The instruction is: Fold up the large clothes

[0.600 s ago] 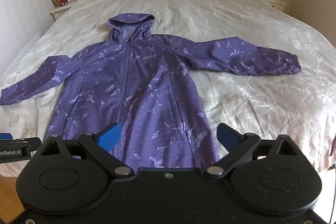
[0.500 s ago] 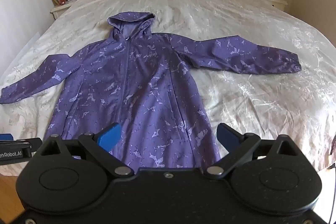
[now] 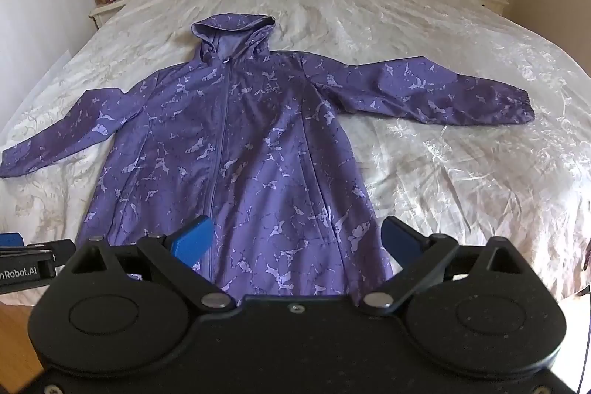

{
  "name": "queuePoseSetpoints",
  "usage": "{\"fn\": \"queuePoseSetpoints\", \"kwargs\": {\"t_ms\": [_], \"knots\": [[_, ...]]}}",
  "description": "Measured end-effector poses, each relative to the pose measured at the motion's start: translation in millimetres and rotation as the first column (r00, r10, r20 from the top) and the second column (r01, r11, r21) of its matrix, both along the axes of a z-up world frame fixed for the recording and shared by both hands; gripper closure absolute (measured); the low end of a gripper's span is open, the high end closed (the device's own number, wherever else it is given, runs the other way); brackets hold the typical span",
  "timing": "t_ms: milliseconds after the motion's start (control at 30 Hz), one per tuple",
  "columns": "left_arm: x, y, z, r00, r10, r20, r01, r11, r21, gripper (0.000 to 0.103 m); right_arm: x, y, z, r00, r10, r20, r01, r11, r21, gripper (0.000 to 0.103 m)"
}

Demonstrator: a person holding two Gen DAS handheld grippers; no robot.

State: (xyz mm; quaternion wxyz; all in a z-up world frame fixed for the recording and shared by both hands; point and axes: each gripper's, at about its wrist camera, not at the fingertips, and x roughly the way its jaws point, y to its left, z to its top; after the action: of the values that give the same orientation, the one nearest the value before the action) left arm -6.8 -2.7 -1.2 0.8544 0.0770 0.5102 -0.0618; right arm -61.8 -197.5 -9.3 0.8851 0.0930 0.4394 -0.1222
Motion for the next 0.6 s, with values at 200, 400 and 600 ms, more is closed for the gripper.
{"fn": "queuePoseSetpoints", "kwargs": {"t_ms": [200, 400, 600], "knots": [[2, -1, -4, 1.0, -0.002, -0.021, 0.002, 1.0, 0.005, 0.03, 0, -2, -4, 1.0, -0.004, -0.017, 0.004, 1.0, 0.007, 0.005], [1, -5, -15, 1.0, -0.008, -0.024, 0.009, 1.0, 0.016, 0.03, 1, -4, -13, 1.0, 0.008, -0.024, -0.008, 1.0, 0.009, 0.005], [-1, -7, -33, 0.999, -0.014, -0.04, 0.016, 0.999, 0.031, 0.03, -1, -2, -28, 0.999, 0.033, -0.034, -0.033, 0.999, 0.0, 0.007]]}}
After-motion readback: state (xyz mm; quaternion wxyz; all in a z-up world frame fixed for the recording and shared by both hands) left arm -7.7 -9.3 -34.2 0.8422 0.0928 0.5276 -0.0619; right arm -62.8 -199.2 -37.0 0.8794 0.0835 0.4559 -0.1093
